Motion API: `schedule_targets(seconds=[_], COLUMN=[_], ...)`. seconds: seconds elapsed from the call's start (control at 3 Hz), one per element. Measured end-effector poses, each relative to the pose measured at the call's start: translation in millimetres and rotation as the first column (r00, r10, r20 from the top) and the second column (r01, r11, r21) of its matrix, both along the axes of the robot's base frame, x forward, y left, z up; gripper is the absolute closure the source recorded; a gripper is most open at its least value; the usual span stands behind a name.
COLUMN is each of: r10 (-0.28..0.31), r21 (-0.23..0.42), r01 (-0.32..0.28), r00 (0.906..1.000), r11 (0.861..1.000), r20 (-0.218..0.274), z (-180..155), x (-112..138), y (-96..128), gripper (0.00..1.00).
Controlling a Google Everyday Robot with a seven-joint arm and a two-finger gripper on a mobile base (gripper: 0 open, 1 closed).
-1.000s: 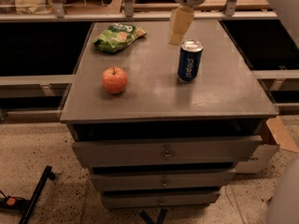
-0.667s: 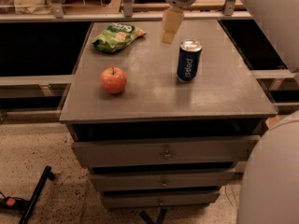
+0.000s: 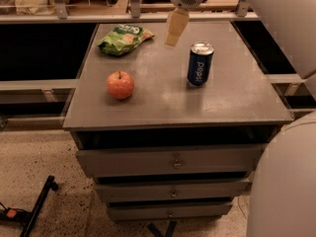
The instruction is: Move green rice chip bag near apple
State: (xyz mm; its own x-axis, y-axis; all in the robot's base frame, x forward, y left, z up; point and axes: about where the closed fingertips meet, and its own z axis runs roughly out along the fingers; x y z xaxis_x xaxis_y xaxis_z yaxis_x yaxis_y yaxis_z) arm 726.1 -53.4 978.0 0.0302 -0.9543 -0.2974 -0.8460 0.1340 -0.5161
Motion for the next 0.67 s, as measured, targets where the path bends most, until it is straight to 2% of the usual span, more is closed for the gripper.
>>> schedule_targets(seconds=[0.33, 0.67], r10=[0.01, 0.011], r21=[0.043, 0.042], r01=[-0.013, -0.016], r00=[0.9981, 0.9929], r11=[0.999, 0.999], r20=[0.061, 0.118], z=[-10, -14], x=[28, 47], y=[13, 25], gripper=[0.0, 0.0])
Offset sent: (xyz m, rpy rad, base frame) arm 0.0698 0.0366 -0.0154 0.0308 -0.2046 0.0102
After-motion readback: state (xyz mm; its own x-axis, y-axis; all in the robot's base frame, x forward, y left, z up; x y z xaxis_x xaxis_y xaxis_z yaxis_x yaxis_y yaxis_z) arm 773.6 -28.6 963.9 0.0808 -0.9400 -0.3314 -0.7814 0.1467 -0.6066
